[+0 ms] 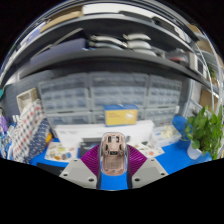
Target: Arrange mouse
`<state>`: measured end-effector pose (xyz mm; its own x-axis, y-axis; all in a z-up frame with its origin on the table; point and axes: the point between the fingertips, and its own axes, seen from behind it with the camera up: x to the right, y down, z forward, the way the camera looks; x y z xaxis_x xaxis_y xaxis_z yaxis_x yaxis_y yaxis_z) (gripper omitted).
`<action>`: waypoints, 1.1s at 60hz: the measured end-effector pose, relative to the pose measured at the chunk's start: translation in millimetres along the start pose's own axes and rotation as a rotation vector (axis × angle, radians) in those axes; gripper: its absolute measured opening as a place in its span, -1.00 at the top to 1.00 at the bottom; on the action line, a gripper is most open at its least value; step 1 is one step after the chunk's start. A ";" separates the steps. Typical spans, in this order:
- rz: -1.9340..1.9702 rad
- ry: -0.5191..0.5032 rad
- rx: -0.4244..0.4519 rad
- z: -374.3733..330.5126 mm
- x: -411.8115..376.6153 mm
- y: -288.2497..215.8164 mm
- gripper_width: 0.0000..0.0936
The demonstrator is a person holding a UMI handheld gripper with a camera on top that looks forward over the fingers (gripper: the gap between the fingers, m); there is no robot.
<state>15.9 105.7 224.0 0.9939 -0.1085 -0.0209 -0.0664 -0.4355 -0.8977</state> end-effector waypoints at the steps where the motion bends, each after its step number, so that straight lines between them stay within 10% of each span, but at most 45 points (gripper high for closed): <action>1: -0.004 -0.009 0.010 -4.1 -14.4 -5.3 0.25; 22: -0.090 -0.194 -0.114 20.7 -257.6 93.5 0.26; 41: -0.134 -0.199 -0.353 38.5 -300.7 240.6 0.26; 49: -0.147 -0.170 -0.322 37.1 -300.0 246.2 0.23; 59: -0.138 -0.159 -0.302 37.7 -298.6 244.9 -0.04; 66: -0.122 -0.125 -0.324 30.9 -283.8 235.1 -0.86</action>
<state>-279.0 61.7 5.3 0.9980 0.0628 0.0064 0.0487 -0.7008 -0.7117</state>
